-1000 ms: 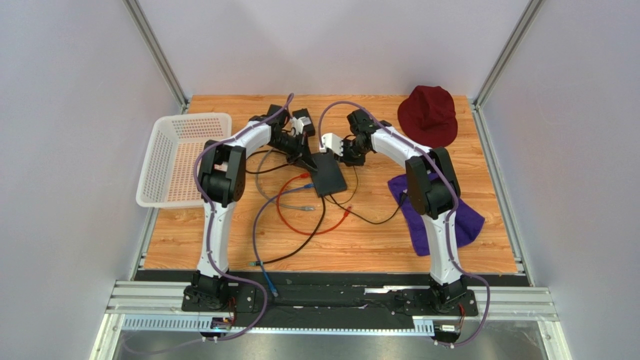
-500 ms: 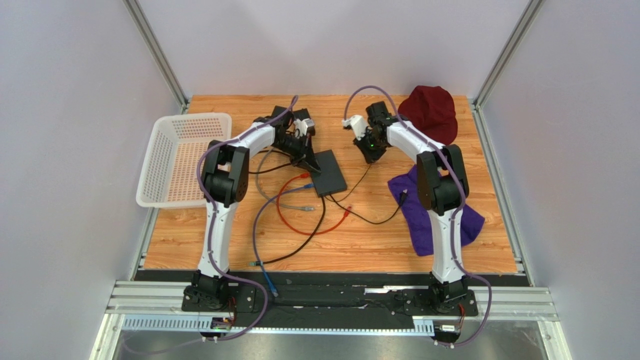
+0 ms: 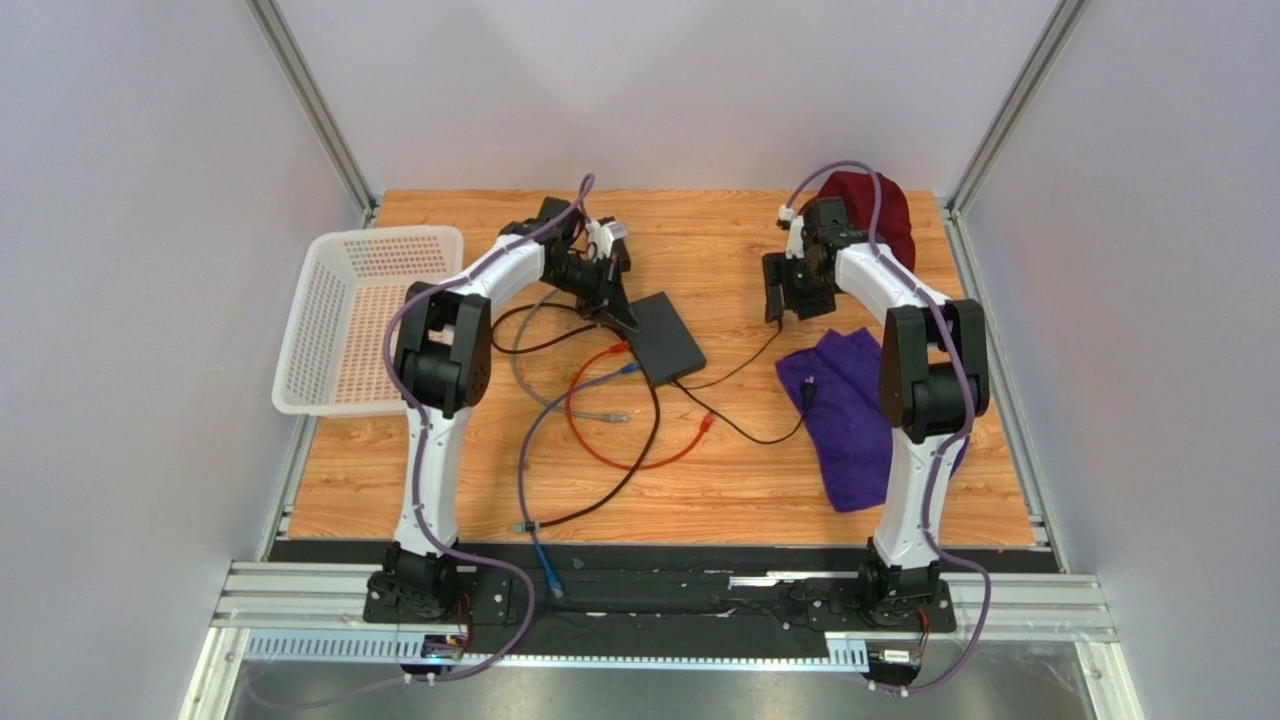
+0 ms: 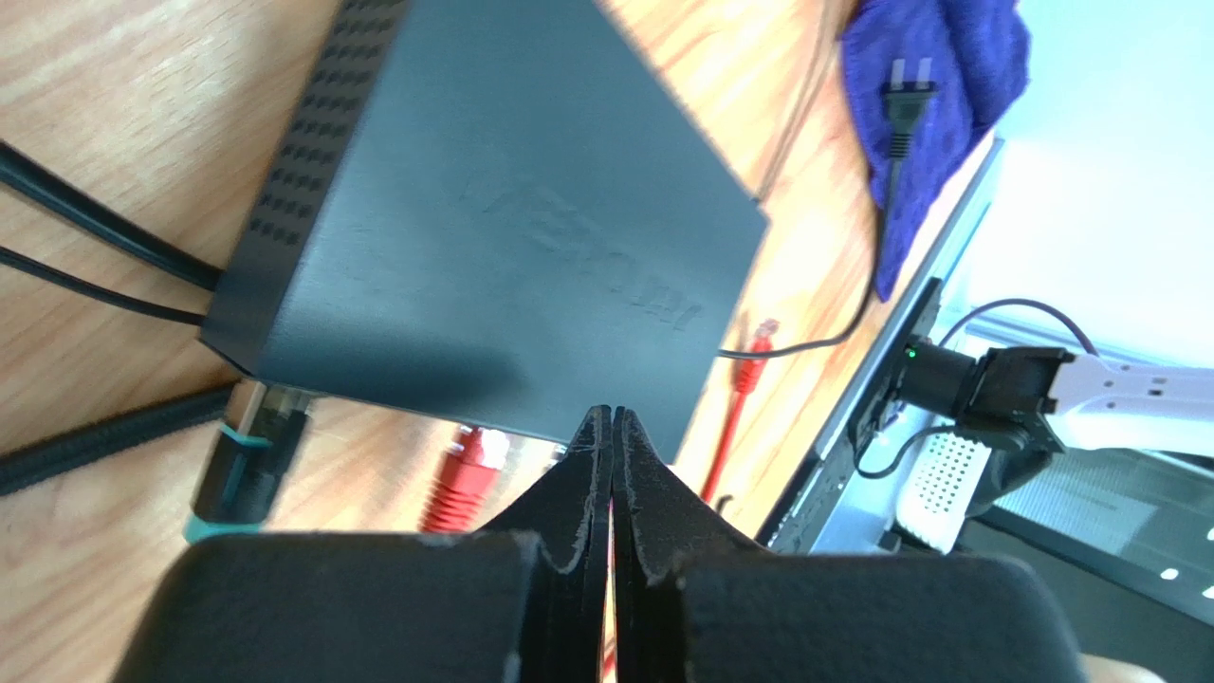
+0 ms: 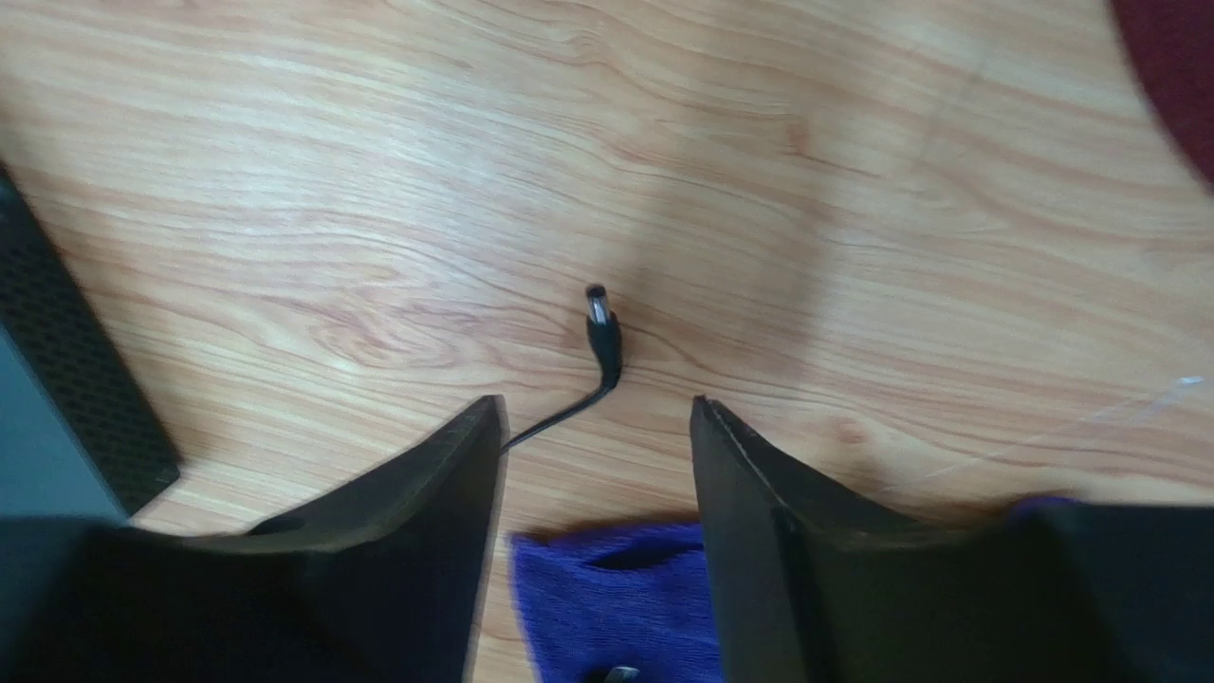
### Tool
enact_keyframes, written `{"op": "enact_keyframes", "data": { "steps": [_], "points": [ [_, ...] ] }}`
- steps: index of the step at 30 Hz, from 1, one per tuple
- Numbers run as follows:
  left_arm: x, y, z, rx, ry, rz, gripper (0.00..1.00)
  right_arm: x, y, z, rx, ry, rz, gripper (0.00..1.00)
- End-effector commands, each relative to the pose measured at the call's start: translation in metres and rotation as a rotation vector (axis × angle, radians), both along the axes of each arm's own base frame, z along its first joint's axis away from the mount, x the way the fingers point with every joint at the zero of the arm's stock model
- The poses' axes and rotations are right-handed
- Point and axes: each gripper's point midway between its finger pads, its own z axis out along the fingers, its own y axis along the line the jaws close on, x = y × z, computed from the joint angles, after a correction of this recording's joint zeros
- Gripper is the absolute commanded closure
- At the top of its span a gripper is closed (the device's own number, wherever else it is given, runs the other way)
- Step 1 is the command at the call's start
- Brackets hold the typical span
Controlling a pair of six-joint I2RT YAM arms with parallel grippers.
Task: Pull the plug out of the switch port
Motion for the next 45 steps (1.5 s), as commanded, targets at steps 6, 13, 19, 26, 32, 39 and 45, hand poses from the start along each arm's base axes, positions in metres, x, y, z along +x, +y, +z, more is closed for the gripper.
{"op": "enact_keyframes", "data": {
  "steps": [6,13,19,26,32,39,45],
  "points": [
    [0.035,0.031,0.129,-0.151,-0.23,0.11,0.87,0.014,0.051,0.09,0.048,-0.194,0.153,0.3],
    [0.037,0.074,0.131,-0.119,-0.231,0.265,0.6,0.029,0.078,0.114,0.113,-0.281,0.201,0.31],
    [0.023,0.094,0.132,0.036,-0.377,0.181,0.48,0.04,0.102,0.099,0.235,-0.198,0.133,0.33],
    [0.015,0.118,0.153,0.194,-0.468,0.114,0.41,0.037,0.123,0.074,0.225,-0.171,0.097,0.26],
    [0.035,0.12,0.133,0.24,-0.365,0.157,0.36,0.028,0.151,0.065,0.335,-0.093,0.174,0.2],
    [0.015,0.119,0.1,0.334,-0.308,0.16,0.27,0.009,0.168,0.047,0.38,-0.038,0.262,0.22],
    [-0.025,0.108,0.079,0.328,-0.256,0.125,0.26,-0.004,0.183,0.034,0.368,-0.009,0.336,0.25]
  ]
}}
